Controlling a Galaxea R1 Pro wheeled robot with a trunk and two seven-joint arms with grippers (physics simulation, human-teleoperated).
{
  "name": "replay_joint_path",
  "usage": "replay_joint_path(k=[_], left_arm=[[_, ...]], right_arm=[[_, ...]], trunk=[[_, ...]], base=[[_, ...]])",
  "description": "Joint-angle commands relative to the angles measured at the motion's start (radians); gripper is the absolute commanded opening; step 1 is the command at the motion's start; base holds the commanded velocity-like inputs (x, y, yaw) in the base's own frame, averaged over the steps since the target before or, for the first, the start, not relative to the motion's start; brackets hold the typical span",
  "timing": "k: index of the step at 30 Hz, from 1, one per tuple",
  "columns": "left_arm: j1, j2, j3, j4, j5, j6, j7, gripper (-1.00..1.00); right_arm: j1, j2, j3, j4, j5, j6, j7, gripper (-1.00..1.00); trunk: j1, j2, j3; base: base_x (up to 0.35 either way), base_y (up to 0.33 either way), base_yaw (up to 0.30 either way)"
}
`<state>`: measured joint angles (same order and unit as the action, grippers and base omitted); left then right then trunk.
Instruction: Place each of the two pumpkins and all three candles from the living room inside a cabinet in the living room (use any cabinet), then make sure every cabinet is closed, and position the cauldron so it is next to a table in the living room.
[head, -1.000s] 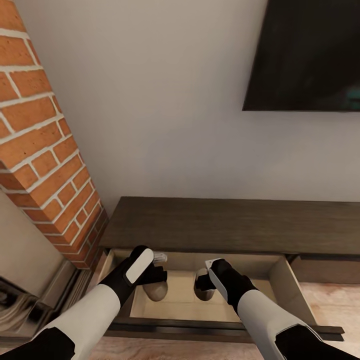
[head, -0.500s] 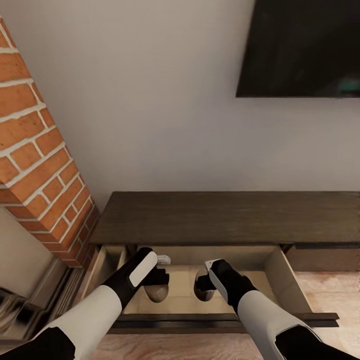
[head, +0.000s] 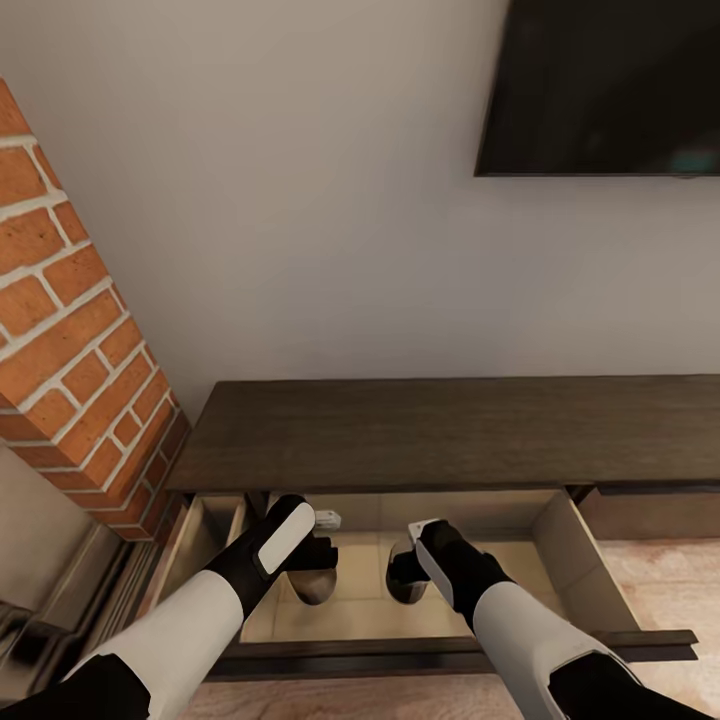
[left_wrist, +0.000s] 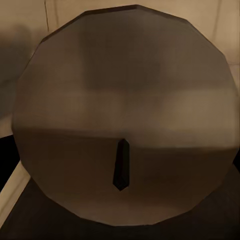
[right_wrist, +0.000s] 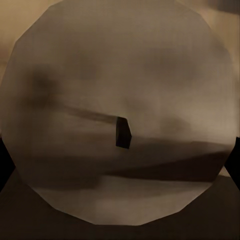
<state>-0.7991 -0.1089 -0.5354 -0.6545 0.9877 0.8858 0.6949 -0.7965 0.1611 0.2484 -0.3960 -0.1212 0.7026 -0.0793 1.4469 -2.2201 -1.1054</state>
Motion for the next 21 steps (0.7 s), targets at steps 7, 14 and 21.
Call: replay_joint_path(k=[7,14,21], left_arm=[[0.000,0.001,0.000,0.004,-0.005,0.000,0.000,-1.00],[0.000,0.001,0.000,0.006,-0.006,-0.004,0.000,-1.00],[0.000,-0.001,-0.005,0.009,-0.006,-0.059,0.004,-1.00]], right_arm=[[0.005,0.001,0.001,-0.001,0.002,-0.003,0.003,-1.00],[0.005,0.001,0.001,0.003,0.004,-0.043,-0.002,-1.00],[0.005,0.001,0.001,0.008,0.003,-0.066,-0.006,-1.00]], trunk=[[0.027,-0.049,-0.022],[0.054,-0.098,-0.044],[0.081,-0.147,-0.066]], base=[[0.000,0.000,0.000],[0.000,0.000,0.000],[0.000,0.000,0.000]])
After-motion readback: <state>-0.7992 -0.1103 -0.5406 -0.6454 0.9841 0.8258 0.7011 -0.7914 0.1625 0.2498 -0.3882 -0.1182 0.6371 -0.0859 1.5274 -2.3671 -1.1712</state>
